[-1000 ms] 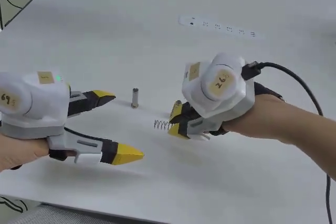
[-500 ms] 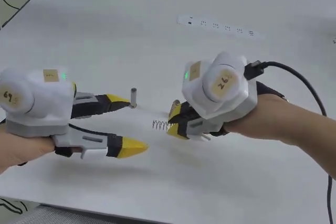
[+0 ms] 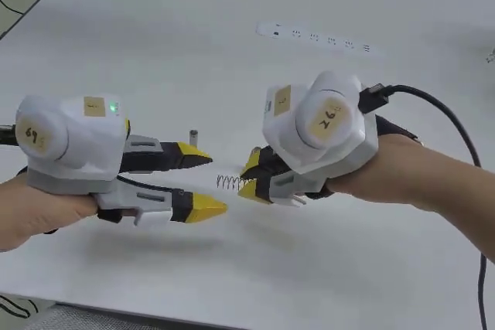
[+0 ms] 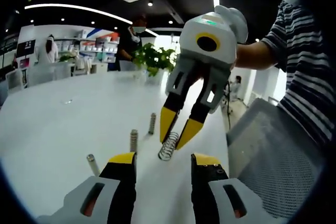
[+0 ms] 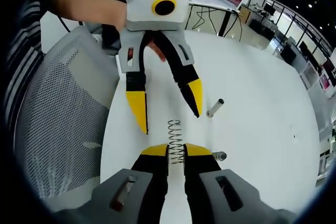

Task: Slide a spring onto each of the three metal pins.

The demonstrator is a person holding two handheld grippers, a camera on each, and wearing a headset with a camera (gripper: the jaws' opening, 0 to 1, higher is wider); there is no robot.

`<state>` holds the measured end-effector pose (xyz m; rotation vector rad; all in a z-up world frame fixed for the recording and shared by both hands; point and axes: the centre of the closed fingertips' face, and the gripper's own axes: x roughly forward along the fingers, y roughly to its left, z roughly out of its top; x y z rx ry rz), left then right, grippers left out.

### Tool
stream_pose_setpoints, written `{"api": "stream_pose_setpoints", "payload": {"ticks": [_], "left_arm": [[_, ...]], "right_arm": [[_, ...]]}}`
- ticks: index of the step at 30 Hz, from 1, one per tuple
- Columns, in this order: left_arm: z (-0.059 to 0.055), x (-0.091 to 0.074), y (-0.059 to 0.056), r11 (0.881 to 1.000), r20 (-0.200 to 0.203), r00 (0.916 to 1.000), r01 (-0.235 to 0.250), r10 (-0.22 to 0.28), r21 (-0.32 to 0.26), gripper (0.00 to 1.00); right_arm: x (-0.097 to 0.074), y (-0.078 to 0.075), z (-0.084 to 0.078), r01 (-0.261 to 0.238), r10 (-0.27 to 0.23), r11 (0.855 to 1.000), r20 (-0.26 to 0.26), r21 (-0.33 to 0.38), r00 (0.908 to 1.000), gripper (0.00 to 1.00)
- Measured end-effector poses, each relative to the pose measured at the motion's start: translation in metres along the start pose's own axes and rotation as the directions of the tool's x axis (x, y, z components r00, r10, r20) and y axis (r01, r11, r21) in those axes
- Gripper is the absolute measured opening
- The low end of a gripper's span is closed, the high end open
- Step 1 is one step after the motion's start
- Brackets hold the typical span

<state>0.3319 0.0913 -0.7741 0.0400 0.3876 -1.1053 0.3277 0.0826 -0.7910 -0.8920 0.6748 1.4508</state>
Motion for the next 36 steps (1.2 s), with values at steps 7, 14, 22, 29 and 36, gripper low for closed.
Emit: {"api": "stream_pose_setpoints", "payload": {"ticks": [7,14,22,29,36], "left_arm": [[0.003,0.006,-0.004,0.999,0.003,0.9996,0.029,-0.029,0.014,0.21],[0.003,0.011,-0.006,0.998,-0.002,0.9989,0.046,-0.046,0.03,0.14],[0.004,0.013,-0.008,0.997,-0.007,0.998,0.064,-0.063,0.047,0.08],[0.006,0.014,-0.009,0.996,-0.006,0.9977,0.068,-0.068,0.06,0.03],[0.005,0.014,-0.012,0.995,-0.01,0.9962,0.087,-0.086,0.056,0.02]], "right_arm": [[-0.001,0.001,-0.001,-0.001,0.001,1.0,0.001,-0.003,1.0,0.08],[-0.002,0.001,-0.001,-0.001,0.001,1.0,0.005,-0.014,1.0,0.08],[-0.005,0.0,0.002,0.001,-0.001,1.0,0.016,-0.025,0.9999,0.08],[-0.005,0.001,0.001,0.001,-0.001,1.0,0.013,-0.028,0.9999,0.08],[-0.006,0.003,0.0,-0.006,0.006,1.0,0.015,-0.028,0.9999,0.08]]}}
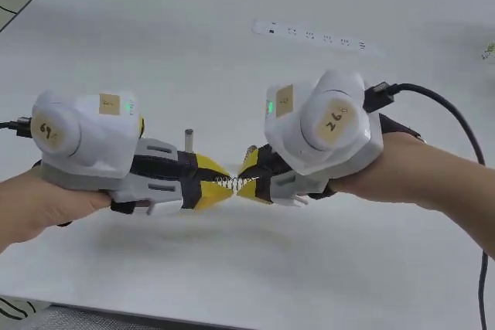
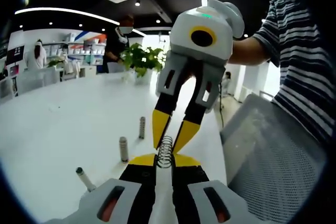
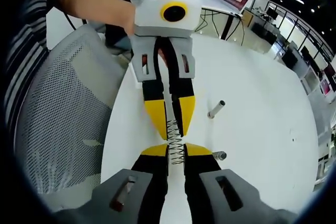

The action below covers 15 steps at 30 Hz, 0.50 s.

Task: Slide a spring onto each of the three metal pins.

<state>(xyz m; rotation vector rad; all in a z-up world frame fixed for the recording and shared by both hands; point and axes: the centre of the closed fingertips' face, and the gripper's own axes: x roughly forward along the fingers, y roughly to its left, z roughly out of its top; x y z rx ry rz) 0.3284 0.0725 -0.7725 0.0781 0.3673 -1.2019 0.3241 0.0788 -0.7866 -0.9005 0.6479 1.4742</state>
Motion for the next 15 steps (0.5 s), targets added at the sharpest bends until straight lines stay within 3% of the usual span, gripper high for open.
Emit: {"api": "stream_pose_setpoints", "payload": {"ticks": [15], "left_arm": [[-0.0003,0.002,-0.005,0.999,-0.014,0.9991,0.041,-0.041,0.0,0.02]], "right_arm": [[0.0006,0.004,-0.003,-0.001,0.001,1.0,0.013,0.002,0.9999,0.08]]}}
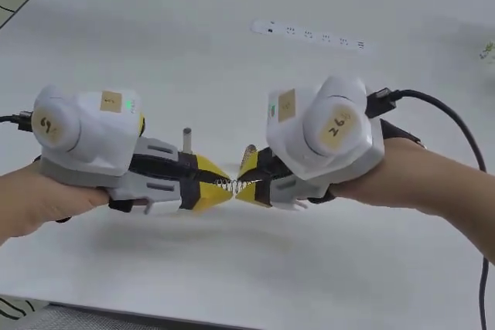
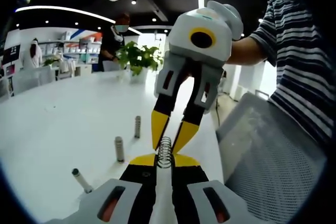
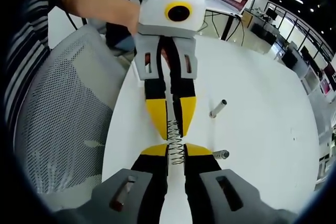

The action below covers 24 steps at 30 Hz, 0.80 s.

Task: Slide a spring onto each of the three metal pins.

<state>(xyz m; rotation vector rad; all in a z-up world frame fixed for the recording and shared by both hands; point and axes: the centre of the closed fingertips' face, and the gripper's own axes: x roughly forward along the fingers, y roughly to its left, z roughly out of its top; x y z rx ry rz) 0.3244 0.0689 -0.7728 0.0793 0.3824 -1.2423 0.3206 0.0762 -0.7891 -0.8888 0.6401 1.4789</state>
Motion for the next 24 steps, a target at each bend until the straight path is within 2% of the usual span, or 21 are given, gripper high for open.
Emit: {"api": "stream_pose_setpoints", "payload": {"ticks": [7,17,24], "left_arm": [[0.0,0.0,-0.001,1.0,-0.004,1.0,0.008,-0.008,-0.002,0.02],[-0.002,-0.001,-0.002,1.0,-0.011,0.9999,0.013,-0.013,-0.005,0.02],[-0.001,-0.001,-0.003,1.0,-0.011,0.9998,0.019,-0.019,-0.007,0.02]], "right_arm": [[-0.002,0.002,-0.003,-0.003,0.004,1.0,0.007,-0.008,1.0,0.11],[-0.003,0.002,-0.018,0.007,-0.007,1.0,0.001,0.007,1.0,0.11],[-0.003,0.002,-0.017,0.012,-0.011,1.0,0.021,-0.02,0.9997,0.08]]}}
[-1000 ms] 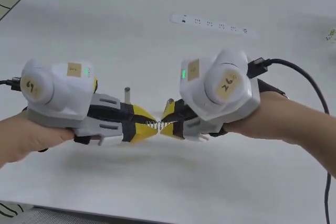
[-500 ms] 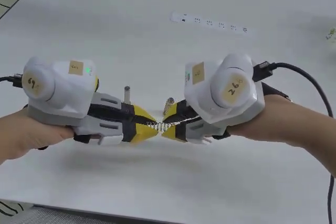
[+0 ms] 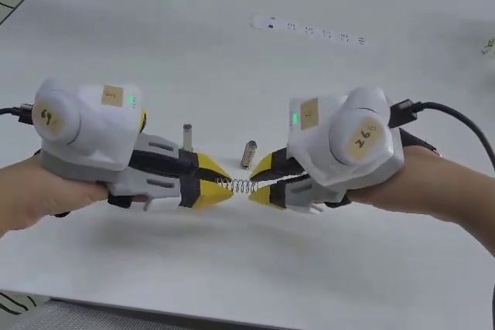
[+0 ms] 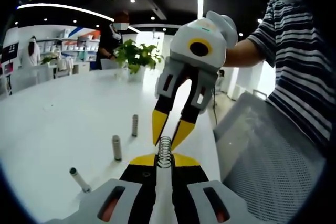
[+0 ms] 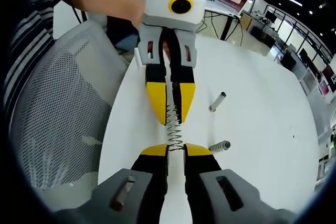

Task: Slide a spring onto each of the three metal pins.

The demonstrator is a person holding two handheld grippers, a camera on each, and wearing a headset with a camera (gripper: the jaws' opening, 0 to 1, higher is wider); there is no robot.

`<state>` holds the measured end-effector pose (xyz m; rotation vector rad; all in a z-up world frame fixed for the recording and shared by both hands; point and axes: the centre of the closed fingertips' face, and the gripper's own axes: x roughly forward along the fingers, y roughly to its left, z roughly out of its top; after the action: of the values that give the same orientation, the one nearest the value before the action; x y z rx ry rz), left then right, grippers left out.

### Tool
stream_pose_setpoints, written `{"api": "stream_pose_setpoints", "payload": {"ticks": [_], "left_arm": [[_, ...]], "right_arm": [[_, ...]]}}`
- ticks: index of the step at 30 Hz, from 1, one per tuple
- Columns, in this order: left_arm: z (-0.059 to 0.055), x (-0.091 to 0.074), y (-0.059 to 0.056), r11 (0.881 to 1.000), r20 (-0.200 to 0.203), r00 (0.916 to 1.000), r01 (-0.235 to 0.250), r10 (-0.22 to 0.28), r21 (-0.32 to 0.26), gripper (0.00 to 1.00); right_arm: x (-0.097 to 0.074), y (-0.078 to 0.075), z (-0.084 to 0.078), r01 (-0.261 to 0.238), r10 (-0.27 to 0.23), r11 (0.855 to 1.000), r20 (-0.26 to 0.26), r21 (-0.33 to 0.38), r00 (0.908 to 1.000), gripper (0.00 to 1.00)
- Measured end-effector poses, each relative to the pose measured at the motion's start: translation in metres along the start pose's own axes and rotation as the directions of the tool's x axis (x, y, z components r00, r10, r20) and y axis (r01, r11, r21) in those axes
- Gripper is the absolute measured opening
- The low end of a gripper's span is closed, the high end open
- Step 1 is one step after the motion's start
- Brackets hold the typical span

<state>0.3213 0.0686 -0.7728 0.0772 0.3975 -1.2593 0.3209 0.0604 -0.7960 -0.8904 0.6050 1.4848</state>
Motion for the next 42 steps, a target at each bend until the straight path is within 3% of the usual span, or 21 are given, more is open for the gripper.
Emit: {"api": "stream_pose_setpoints", "payload": {"ticks": [25,42], "left_arm": [[-0.003,0.0,0.001,1.0,-0.01,1.0,0.002,-0.002,-0.021,0.02],[-0.009,0.0,0.003,1.0,-0.029,0.9996,-0.005,0.005,0.008,0.02]], "right_arm": [[-0.009,-0.002,0.007,-0.005,0.007,0.999,0.035,-0.052,0.9994,0.07],[-0.018,-0.002,0.029,-0.023,0.023,1.0,0.125,-0.006,0.9918,0.07]]}}
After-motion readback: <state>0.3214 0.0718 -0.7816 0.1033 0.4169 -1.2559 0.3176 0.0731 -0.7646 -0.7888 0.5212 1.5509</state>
